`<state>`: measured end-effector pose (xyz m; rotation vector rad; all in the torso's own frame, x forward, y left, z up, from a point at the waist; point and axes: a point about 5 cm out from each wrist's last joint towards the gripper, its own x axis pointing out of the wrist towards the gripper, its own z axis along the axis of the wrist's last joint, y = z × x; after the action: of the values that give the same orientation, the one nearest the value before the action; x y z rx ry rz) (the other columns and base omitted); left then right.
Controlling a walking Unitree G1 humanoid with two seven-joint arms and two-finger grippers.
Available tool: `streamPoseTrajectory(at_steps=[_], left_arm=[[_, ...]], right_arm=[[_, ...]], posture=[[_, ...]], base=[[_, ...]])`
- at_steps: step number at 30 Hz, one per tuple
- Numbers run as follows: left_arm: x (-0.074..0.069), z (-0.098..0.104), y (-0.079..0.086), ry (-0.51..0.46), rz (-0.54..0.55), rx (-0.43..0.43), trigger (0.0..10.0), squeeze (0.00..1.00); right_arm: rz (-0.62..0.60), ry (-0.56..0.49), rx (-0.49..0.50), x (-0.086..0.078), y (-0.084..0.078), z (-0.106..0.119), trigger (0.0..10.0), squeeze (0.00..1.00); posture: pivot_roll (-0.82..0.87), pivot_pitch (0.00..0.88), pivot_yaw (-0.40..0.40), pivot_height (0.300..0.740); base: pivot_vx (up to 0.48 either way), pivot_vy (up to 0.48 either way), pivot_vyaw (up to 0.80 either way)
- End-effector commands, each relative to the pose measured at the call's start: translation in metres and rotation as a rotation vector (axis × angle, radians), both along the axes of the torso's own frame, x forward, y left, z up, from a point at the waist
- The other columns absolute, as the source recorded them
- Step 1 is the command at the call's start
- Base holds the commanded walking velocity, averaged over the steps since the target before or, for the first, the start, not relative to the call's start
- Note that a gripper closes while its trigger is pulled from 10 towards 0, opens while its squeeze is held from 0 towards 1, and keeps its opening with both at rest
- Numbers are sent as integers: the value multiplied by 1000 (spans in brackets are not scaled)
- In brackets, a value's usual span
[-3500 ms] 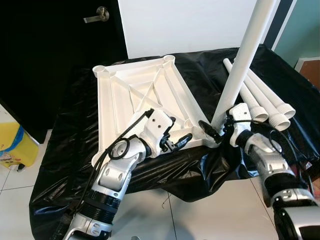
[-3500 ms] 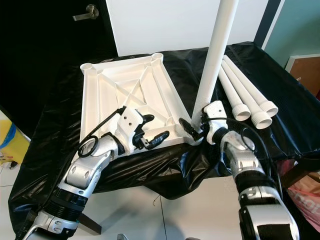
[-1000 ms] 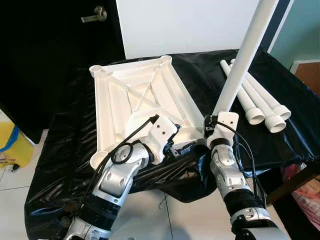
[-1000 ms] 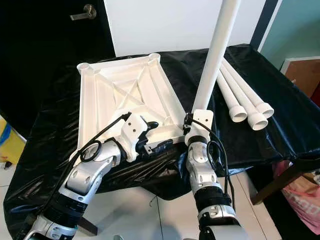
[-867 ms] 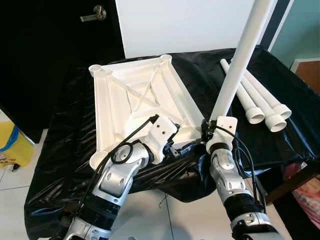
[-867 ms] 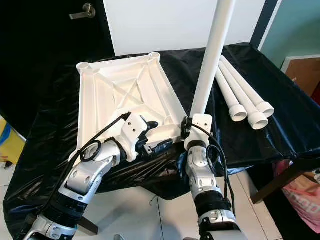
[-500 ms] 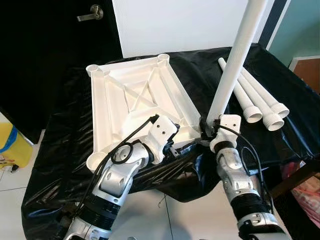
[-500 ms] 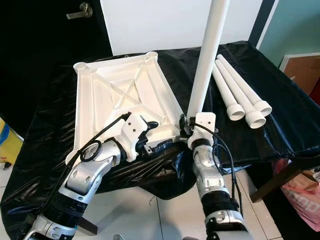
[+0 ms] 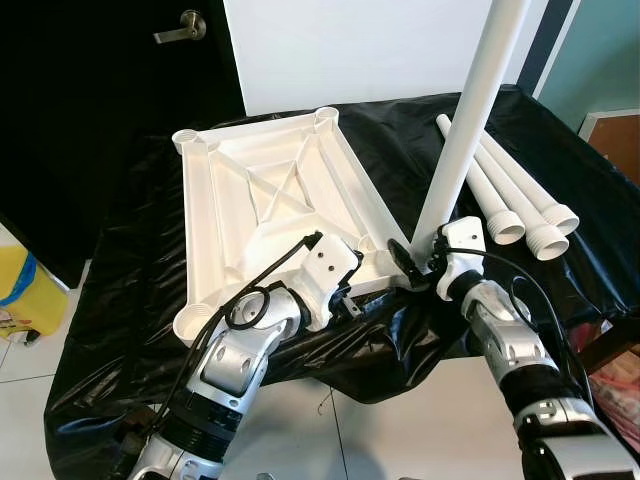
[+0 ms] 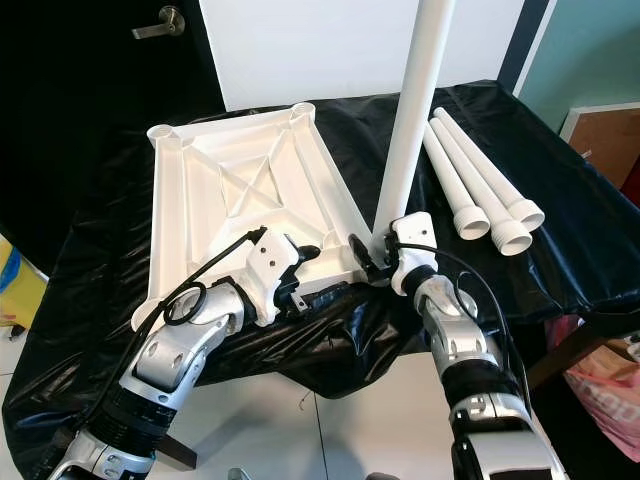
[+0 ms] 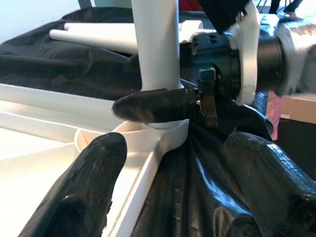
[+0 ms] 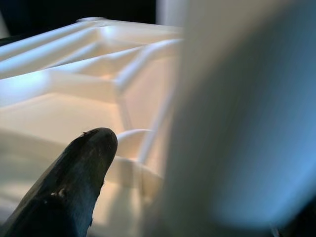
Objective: Building children table
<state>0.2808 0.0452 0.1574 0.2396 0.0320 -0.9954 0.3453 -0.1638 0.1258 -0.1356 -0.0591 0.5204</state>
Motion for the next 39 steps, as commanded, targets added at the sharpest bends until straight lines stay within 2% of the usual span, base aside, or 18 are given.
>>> streamPoseTrajectory(at_steps=[1, 4, 5, 6, 7, 8, 21, 22, 23, 24, 25, 29, 31, 33, 35, 38, 39], left_arm=[[-3, 0, -3, 7, -22, 3, 10000, 0], [-4, 1, -4, 8, -26, -2, 10000, 0], [-5, 1, -5, 9, -28, -2, 10000, 0], [-5, 0, -5, 9, -31, -1, 10000, 0], [-5, 0, -5, 9, -31, -1, 10000, 0], [-5, 0, -6, 8, -34, 0, 10000, 0], [0, 4, -6, -6, -35, 4, 10000, 0], [2, 5, -6, -9, -36, 6, 10000, 0], [3, 5, -5, -10, -35, 6, 10000, 0], [3, 5, -5, -10, -35, 6, 10000, 0], [4, 5, -5, -11, -34, 6, 10000, 0], [4, 5, -5, -12, -32, 6, 10000, 0], [6, 5, -5, -13, -31, 6, 10000, 0], [6, 5, -5, -13, -31, 6, 10000, 0], [6, 6, -6, -13, -32, 0, 10000, 0], [6, 6, -6, -12, -33, 1, 10000, 0], [6, 5, -6, -11, -32, 3, 10000, 0]], right_arm=[[61, 9, -22, 2, 4, 0, 10000, 0], [98, 30, -45, 6, 6, 0, 10000, 0], [114, 38, -55, 7, 5, 0, 8196, 0], [121, 43, -62, 8, 5, 0, 5490, 0], [121, 43, -62, 8, 5, 0, 5490, 0], [130, 51, -75, 9, 4, -2, 0, 0], [113, 101, -74, 2, -9, -17, 0, 0], [90, 118, -54, -1, -12, -23, 471, 0], [79, 124, -46, -2, -13, -25, 8902, 0], [79, 124, -46, -2, -13, -25, 8902, 0], [59, 128, -31, -3, -14, -28, 10000, 0], [26, 126, -20, -3, -14, -29, 10000, 0], [-40, 126, -8, -2, -16, -31, 10000, 0], [-40, 126, -8, -2, -16, -31, 10000, 0], [-152, 123, -22, -2, -19, -34, 10000, 0], [-182, 123, -30, -2, -20, -35, 10000, 0], [-227, 128, -25, -2, -20, -36, 10000, 0]], posture=[[-119, 1, 34, 740], [-119, 0, 37, 740], [-119, 0, 38, 740], [-118, 0, 38, 740], [-118, 0, 38, 740], [-119, 0, 38, 740], [-135, 0, 49, 740], [-140, 0, 51, 740], [-141, 0, 51, 740], [-141, 0, 51, 740], [-146, 0, 51, 740], [-152, 0, 51, 740], [-154, 0, 52, 740], [-154, 0, 52, 740], [-155, 0, 52, 740], [-155, 0, 51, 740], [-154, 0, 52, 740]], base=[[0, 0, 0], [0, 0, 0], [0, 0, 0], [0, 0, 0], [0, 0, 0], [0, 0, 0], [0, 0, 0], [0, 0, 0], [0, 0, 0], [0, 0, 0], [0, 0, 0], [0, 0, 0], [0, 0, 0], [0, 0, 0], [0, 0, 0], [0, 0, 0], [0, 0, 0]])
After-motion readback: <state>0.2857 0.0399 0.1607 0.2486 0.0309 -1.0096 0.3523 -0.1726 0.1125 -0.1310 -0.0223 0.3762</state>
